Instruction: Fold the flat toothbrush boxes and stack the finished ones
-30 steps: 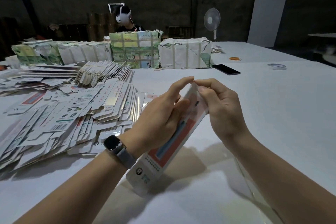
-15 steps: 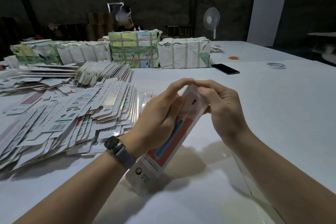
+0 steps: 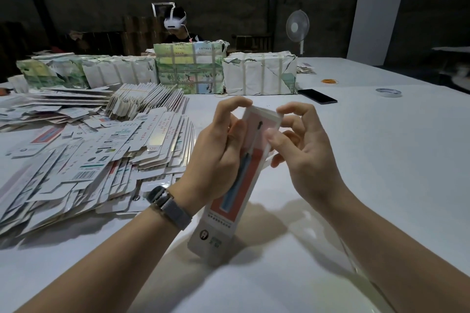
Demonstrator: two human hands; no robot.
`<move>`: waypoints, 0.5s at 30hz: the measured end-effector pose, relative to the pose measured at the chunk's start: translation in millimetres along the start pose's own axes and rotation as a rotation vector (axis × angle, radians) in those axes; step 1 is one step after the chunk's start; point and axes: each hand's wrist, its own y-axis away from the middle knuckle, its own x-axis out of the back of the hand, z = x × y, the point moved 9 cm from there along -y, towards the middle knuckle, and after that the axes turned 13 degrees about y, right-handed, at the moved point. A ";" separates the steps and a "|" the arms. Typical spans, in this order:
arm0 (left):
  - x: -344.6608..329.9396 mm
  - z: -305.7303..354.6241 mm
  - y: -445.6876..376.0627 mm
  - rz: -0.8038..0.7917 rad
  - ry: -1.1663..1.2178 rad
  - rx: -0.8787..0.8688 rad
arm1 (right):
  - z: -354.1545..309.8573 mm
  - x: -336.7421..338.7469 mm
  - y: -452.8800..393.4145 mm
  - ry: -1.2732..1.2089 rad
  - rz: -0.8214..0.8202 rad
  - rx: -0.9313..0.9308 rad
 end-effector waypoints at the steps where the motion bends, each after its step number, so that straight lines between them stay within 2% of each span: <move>1: -0.4 0.2 0.2 -0.005 0.001 -0.003 | 0.1 0.1 -0.2 -0.014 0.006 0.002; 6: 0.1 -1.8 0.2 0.002 0.000 0.005 | 5.6 4.6 -1.7 -0.051 0.048 -0.033; 11: -2.2 -9.3 0.7 -0.038 0.105 0.154 | 8.1 6.5 -2.5 -0.042 0.055 -0.049; 15: -1.9 -8.7 0.4 -0.024 0.098 0.163 | 11.1 7.0 -1.7 0.000 0.068 -0.056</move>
